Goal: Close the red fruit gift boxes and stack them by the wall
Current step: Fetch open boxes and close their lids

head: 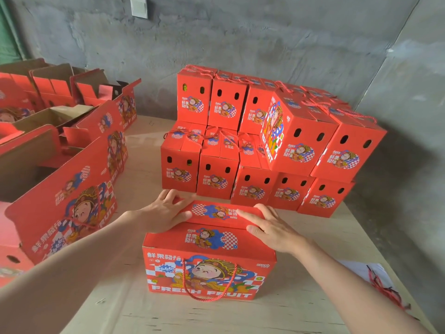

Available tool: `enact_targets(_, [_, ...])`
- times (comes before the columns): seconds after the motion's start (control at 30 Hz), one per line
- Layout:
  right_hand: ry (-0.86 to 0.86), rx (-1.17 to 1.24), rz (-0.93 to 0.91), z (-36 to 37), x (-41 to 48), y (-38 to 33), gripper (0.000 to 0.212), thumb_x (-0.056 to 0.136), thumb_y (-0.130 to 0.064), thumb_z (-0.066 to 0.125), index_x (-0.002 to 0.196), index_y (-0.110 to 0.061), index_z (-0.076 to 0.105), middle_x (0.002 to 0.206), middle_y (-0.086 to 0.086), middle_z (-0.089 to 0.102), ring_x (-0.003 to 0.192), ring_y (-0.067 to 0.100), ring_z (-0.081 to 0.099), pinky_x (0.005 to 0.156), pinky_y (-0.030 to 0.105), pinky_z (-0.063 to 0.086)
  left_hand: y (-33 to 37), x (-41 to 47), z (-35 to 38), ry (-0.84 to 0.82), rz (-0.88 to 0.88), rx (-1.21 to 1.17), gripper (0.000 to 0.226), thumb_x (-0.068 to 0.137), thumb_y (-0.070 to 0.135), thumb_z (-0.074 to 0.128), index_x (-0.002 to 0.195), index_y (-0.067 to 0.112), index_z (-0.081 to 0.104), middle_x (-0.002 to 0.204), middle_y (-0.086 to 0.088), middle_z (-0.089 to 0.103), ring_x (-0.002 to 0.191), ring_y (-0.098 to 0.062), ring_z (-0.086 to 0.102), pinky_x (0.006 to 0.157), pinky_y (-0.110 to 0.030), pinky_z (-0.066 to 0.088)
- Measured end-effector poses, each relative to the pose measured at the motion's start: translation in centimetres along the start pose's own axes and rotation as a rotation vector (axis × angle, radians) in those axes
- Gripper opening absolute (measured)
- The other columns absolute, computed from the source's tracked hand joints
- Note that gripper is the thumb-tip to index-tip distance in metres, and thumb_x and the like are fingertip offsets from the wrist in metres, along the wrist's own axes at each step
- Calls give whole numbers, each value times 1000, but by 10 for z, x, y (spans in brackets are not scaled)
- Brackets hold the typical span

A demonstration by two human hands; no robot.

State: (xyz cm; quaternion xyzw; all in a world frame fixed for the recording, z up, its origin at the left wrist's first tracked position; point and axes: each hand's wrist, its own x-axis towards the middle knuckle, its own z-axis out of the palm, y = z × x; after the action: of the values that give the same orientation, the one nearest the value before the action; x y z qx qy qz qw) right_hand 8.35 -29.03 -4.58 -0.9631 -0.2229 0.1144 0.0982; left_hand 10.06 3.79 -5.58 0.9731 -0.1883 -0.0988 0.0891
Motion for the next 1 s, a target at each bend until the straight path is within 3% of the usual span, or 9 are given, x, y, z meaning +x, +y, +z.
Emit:
enact_targets(0.1, [-13, -97, -9, 1, -1, 0, 44, 98, -58, 17, 137, -66, -2, 158, -8, -9, 145, 15, -14, 116, 41, -1, 3, 0, 9, 17, -53, 0, 56, 96, 57, 15, 147, 45, -6, 139, -1, 19, 134, -22, 11, 114, -45, 15])
enact_targets(0.2, [13, -229, -93, 7, 0, -11, 47, 90, -68, 4, 132, -66, -18, 151, -8, -36, 136, 14, -39, 108, 39, -27, 6, 2, 12, 18, -82, 104, 57, 96, 58, 10, 146, 44, -14, 152, 1, 8, 143, -21, -1, 115, -49, -7])
enact_targets(0.33, [-46, -213, -121, 10, 1, -22, 48, 84, -71, -2, 128, -66, -19, 150, -13, -35, 138, 17, -35, 111, 42, -24, 13, 0, 12, 27, -88, 197, 58, 97, 56, 5, 146, 39, -20, 157, 5, -21, 143, -21, -24, 112, -51, -19])
enact_targets(0.53, [-62, -102, -76, 10, 0, -19, 45, 85, -73, 7, 126, -73, -9, 150, -14, -35, 134, 23, -41, 109, 47, -23, 54, -22, 19, 44, -25, 109, 54, 101, 44, 7, 149, 31, -15, 155, 8, -24, 141, -16, -26, 116, -44, -12])
enact_targets(0.63, [-21, 9, -111, 6, 2, -9, 37, 99, -55, 24, 127, -74, 10, 155, -19, -20, 140, 14, -31, 113, 44, -14, 87, -42, 41, 121, -43, 74, 56, 101, 43, 6, 150, 22, -11, 152, 11, -25, 133, -8, -32, 113, -34, -16])
enact_targets(0.73, [106, 264, -81, 5, 5, -4, 40, 103, -29, 35, 130, -58, 34, 159, -15, 5, 146, 14, -6, 118, 42, 1, 98, -51, 53, 231, -69, 49, 58, 99, 48, 3, 151, 25, -6, 147, 15, -23, 135, -4, -28, 112, -31, -17])
enact_targets(0.8, [212, 340, -59, 8, 9, -8, 39, 101, -20, 43, 129, -48, 44, 154, -8, 26, 144, 16, 14, 114, 31, 9, 90, -47, 51, 279, -46, 59, 57, 98, 49, 4, 152, 28, 1, 152, 16, -14, 143, -5, -16, 114, -32, -12])
enact_targets(0.9, [377, 238, 8, 16, 11, -15, 36, 97, -21, 51, 127, -41, 55, 140, -3, 45, 133, 16, 34, 106, 27, 17, 70, -36, 39, 296, 10, 82, 51, 101, 44, 12, 151, 34, 13, 157, 18, 5, 146, -5, 0, 115, -34, -10])
enact_targets(1.0, [492, 50, 153, 26, 12, -30, 35, 96, -33, 48, 128, -44, 56, 130, -1, 50, 123, 18, 41, 98, 30, 22, 46, -20, 25, 234, 61, 135, 49, 100, 43, 7, 149, 41, 10, 155, 23, 6, 146, -7, -3, 112, -43, -20])
